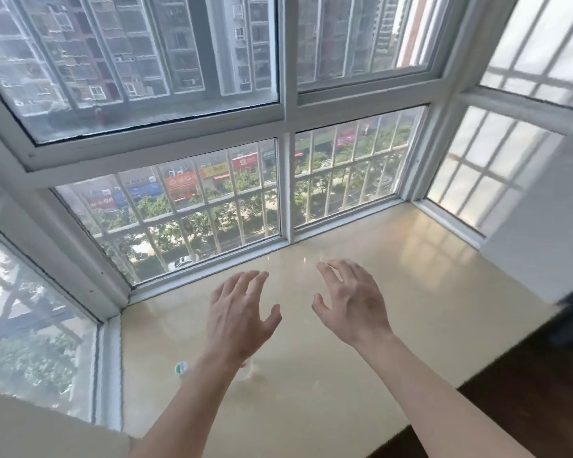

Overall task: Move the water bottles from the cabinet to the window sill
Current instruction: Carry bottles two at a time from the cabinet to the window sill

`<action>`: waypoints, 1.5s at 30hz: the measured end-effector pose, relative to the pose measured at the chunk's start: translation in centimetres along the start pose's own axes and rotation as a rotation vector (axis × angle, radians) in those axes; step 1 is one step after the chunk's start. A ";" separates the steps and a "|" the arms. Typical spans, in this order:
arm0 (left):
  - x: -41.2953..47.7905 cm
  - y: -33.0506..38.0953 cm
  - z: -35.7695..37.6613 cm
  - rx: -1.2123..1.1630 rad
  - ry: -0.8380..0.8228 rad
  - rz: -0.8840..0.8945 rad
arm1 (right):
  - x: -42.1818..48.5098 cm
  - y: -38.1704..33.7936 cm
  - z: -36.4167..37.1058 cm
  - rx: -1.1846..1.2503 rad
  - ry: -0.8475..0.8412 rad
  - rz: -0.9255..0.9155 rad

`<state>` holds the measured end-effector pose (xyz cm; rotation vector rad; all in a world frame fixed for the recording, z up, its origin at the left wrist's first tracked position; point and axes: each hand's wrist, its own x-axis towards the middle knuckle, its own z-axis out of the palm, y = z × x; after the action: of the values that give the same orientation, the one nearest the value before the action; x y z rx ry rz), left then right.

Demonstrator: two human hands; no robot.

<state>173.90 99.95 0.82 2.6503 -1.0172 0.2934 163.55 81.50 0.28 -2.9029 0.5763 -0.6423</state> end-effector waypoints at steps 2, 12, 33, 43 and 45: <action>0.7 2.1 0.8 -0.040 -0.021 0.104 | -2.0 1.8 -1.4 -0.052 0.025 0.102; -0.6 15.6 4.3 -0.225 -0.130 0.588 | -15.8 9.2 -9.0 -0.278 0.029 0.593; 1.5 46.7 12.5 -0.240 -0.238 1.053 | -28.5 32.3 -14.8 -0.388 0.270 0.946; 4.6 64.9 16.3 -0.259 -0.234 1.096 | -29.9 49.5 -19.9 -0.371 0.266 1.028; 5.2 67.7 17.0 -0.274 -0.235 1.105 | -30.2 51.8 -20.3 -0.373 0.273 1.035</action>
<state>133.28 42.96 -0.70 1.6607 -2.3135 0.0350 111.97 44.87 -2.77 -2.2503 2.1763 -0.7789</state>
